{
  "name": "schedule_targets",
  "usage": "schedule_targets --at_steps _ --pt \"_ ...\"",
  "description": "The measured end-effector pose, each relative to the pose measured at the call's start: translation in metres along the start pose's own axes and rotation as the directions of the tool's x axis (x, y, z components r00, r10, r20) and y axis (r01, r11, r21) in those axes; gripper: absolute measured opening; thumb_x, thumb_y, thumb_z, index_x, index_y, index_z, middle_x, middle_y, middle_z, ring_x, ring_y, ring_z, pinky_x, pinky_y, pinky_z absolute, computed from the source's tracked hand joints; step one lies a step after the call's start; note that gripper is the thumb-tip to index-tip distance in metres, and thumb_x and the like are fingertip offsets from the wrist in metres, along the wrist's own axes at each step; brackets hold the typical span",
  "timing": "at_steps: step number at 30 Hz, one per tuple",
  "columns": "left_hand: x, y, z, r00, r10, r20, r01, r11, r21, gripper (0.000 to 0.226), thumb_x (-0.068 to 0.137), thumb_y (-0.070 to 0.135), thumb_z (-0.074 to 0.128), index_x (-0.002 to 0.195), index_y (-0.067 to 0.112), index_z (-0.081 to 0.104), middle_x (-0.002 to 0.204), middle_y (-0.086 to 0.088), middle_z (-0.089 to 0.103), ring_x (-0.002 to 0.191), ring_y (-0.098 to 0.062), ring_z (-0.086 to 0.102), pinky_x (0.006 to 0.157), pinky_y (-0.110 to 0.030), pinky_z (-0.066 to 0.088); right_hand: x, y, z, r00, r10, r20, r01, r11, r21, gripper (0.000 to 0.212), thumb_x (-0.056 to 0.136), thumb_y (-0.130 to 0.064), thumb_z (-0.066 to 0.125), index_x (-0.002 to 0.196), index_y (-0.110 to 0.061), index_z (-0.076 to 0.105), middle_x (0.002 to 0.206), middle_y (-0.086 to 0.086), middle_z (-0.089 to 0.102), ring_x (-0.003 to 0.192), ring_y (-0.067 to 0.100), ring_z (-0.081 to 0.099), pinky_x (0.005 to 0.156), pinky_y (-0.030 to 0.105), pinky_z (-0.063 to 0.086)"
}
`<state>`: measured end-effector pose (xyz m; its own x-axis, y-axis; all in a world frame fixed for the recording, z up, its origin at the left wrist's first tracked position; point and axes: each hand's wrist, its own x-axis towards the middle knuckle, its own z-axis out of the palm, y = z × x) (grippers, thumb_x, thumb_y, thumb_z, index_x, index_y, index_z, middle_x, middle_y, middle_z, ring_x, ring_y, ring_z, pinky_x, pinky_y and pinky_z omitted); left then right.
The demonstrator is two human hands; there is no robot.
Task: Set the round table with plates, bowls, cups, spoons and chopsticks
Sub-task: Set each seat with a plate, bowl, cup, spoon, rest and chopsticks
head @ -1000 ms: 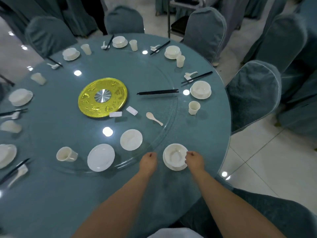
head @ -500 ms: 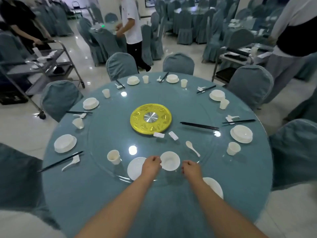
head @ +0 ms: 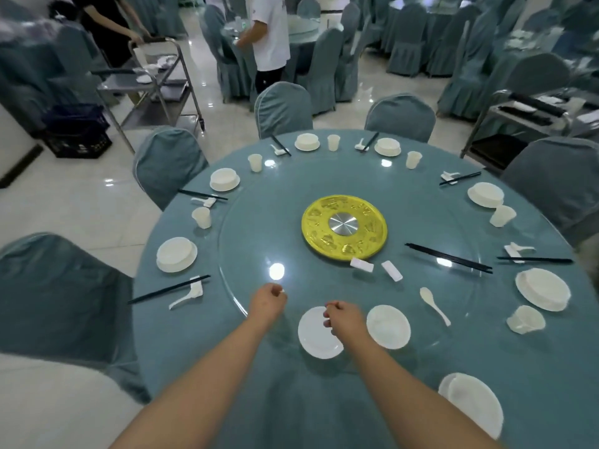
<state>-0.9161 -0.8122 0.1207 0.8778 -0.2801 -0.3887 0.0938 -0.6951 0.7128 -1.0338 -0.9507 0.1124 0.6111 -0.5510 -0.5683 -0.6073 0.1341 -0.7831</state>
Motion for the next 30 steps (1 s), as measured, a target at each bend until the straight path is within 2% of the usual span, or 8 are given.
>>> schedule_targets --at_steps 2,5,8,10,12,15,18,30 --pt "0.014 -0.008 -0.007 1.0 0.006 0.009 -0.006 0.996 0.087 0.024 0.089 0.019 0.058 0.112 0.014 0.066 0.117 -0.009 0.066 0.108 -0.026 0.061 0.092 -0.029 0.046 0.006 -0.003 0.012 1.0 0.008 0.003 -0.008 1.0 -0.022 0.02 0.092 -0.014 0.047 0.085 -0.019 0.064 0.081 0.002 0.067 0.065 0.017 0.061 0.062 0.029 0.044" --pt "0.044 -0.025 -0.012 0.996 0.048 0.072 -0.067 0.954 0.291 0.044 0.086 0.022 0.062 0.129 0.016 0.058 0.13 -0.008 0.059 0.119 -0.026 0.055 0.101 -0.032 0.042 0.021 -0.004 0.032 0.999 0.031 -0.009 -0.031 0.999 -0.034 0.02 0.09 -0.016 0.049 0.079 -0.021 0.064 0.078 0.003 0.068 0.066 0.018 0.062 0.063 0.029 0.044" --pt "0.061 -0.035 -0.012 0.982 0.072 0.175 -0.16 0.81 0.565 0.06 0.081 0.04 0.068 0.135 0.024 0.047 0.134 -0.007 0.05 0.122 -0.03 0.048 0.103 -0.036 0.04 0.029 -0.004 0.037 0.999 0.048 -0.012 -0.048 0.997 -0.065 0.02 0.09 -0.02 0.05 0.078 -0.023 0.064 0.074 0.002 0.068 0.066 0.018 0.062 0.063 0.028 0.045" --pt "0.072 -0.04 -0.008 0.971 0.052 0.232 -0.192 0.748 0.636 0.068 0.08 0.048 0.068 0.138 0.026 0.039 0.137 -0.005 0.043 0.124 -0.033 0.042 0.102 -0.043 0.043 0.034 -0.004 0.039 0.999 0.044 -0.014 -0.045 0.996 -0.081 0.019 0.091 -0.021 0.05 0.08 -0.024 0.065 0.073 -0.001 0.068 0.064 0.015 0.063 0.062 0.026 0.045" --pt "0.081 -0.043 -0.004 0.963 0.053 0.265 -0.223 0.712 0.666 0.071 0.08 0.048 0.069 0.138 0.024 0.036 0.137 -0.006 0.04 0.123 -0.034 0.041 0.101 -0.045 0.043 0.038 -0.003 0.039 0.999 0.043 -0.019 -0.045 0.995 -0.086 0.019 0.092 -0.02 0.049 0.084 -0.023 0.066 0.073 -0.001 0.066 0.063 0.014 0.062 0.061 0.025 0.044" --pt "0.089 -0.044 0.002 0.948 0.097 0.303 -0.29 0.654 0.698 0.071 0.079 0.046 0.07 0.137 0.019 0.038 0.135 -0.009 0.039 0.119 -0.033 0.042 0.104 -0.04 0.04 0.042 -0.001 0.037 0.998 0.062 -0.021 -0.063 0.994 -0.094 0.02 0.094 -0.017 0.047 0.093 -0.018 0.066 0.077 0.0 0.066 0.065 0.015 0.062 0.062 0.025 0.045" --pt "0.095 -0.046 0.007 0.947 0.116 0.3 -0.302 0.644 0.703 0.068 0.08 0.043 0.07 0.135 0.015 0.04 0.134 -0.01 0.039 0.118 -0.032 0.044 0.104 -0.037 0.039 0.046 0.001 0.038 0.995 0.087 -0.04 -0.09 0.992 -0.094 0.021 0.095 -0.016 0.045 0.099 -0.018 0.066 0.081 -0.001 0.067 0.066 0.014 0.062 0.061 0.024 0.045" --pt "0.099 -0.033 0.006 0.942 0.101 0.321 -0.304 0.66 0.686 0.068 0.078 0.044 0.071 0.132 0.016 0.041 0.13 -0.008 0.048 0.116 -0.027 0.05 0.101 -0.033 0.034 0.035 0.006 0.034 0.995 0.082 -0.06 -0.087 0.993 -0.079 0.022 0.094 -0.013 0.044 0.093 -0.018 0.066 0.077 -0.001 0.064 0.061 0.013 0.061 0.056 0.021 0.042"
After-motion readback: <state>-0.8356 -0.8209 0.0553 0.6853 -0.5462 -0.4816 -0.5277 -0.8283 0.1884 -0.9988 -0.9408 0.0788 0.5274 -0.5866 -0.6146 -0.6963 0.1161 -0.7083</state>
